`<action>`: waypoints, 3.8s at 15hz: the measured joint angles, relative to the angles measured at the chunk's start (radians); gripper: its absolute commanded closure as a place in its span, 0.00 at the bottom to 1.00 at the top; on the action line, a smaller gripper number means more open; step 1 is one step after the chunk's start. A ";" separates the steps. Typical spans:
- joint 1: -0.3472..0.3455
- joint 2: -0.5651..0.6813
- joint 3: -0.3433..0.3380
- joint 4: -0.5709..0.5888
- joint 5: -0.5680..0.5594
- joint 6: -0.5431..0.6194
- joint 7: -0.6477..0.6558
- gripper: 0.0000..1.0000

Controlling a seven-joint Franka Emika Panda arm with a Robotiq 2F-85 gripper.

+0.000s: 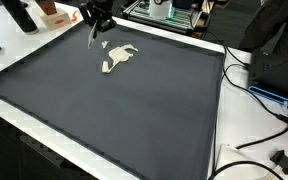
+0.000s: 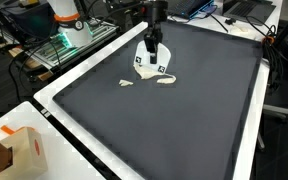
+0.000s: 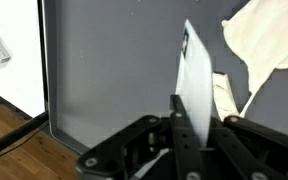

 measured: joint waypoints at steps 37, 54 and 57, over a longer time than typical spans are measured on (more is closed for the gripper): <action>0.063 0.163 -0.013 0.029 -0.016 -0.103 -0.045 0.99; 0.062 0.106 0.021 0.005 0.107 -0.096 -0.313 0.99; 0.059 0.065 0.030 -0.023 0.175 -0.082 -0.400 0.99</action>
